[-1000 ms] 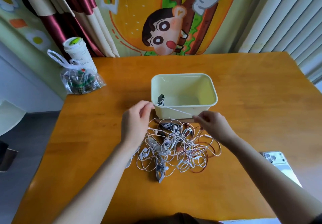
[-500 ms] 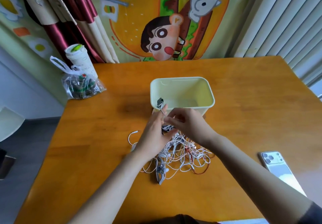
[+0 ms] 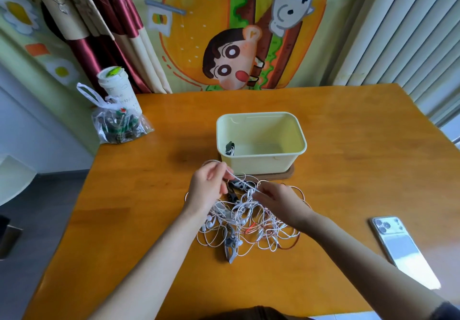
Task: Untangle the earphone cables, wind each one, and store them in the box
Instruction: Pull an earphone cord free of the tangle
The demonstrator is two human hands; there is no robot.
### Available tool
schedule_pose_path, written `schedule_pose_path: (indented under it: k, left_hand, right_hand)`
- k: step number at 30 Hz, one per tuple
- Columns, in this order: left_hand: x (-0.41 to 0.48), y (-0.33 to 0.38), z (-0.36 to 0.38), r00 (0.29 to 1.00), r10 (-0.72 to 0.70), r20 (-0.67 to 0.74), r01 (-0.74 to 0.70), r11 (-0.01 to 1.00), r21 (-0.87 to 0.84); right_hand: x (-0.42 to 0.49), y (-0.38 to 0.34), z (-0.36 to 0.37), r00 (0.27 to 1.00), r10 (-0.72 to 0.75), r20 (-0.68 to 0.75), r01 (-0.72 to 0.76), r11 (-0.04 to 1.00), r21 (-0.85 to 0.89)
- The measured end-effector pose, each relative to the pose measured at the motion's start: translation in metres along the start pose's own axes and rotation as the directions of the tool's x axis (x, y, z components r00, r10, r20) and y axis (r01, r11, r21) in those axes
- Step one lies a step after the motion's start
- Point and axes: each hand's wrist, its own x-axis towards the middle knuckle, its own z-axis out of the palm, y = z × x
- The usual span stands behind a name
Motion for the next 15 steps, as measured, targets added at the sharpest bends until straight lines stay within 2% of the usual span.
schedule_pose_path:
  k: [2, 4, 6, 9, 10, 12, 15]
  left_hand:
    - [0.005, -0.005, -0.011, 0.991, -0.072, -0.113, 0.071, 0.997, -0.014]
    - [0.01, -0.018, -0.021, 0.97, -0.15, -0.193, 0.155, 0.988, 0.013]
    - [0.012, -0.033, -0.029, 0.931, -0.262, -0.254, 0.272, 0.962, 0.003]
    - [0.008, -0.045, -0.032, 0.916, -0.333, -0.222, 0.361, 0.928, 0.096]
    - [0.006, -0.043, -0.03, 0.935, -0.292, -0.198, 0.328, 0.928, 0.178]
    - [-0.001, -0.029, -0.02, 0.981, -0.118, -0.153, 0.162, 0.936, 0.312]
    - [-0.006, 0.003, 0.0, 0.982, 0.188, 0.001, -0.178, 0.929, 0.324]
  right_hand:
    - [-0.001, 0.023, 0.0, 0.99, 0.116, 0.086, -0.112, 0.992, -0.051]
    - [-0.001, 0.042, -0.001, 0.968, 0.226, 0.108, -0.213, 0.969, -0.121]
    - [0.001, 0.046, -0.006, 0.961, 0.275, 0.015, -0.27, 0.952, -0.144]
    - [0.007, 0.026, -0.015, 0.958, 0.179, -0.223, -0.199, 0.977, -0.072]
    - [0.008, 0.014, -0.018, 0.952, 0.119, -0.281, -0.138, 0.989, -0.047]
    - [0.01, -0.009, -0.025, 0.938, -0.014, -0.347, 0.003, 0.999, -0.033]
    - [0.011, -0.039, -0.03, 0.918, -0.182, -0.353, 0.189, 0.982, -0.013]
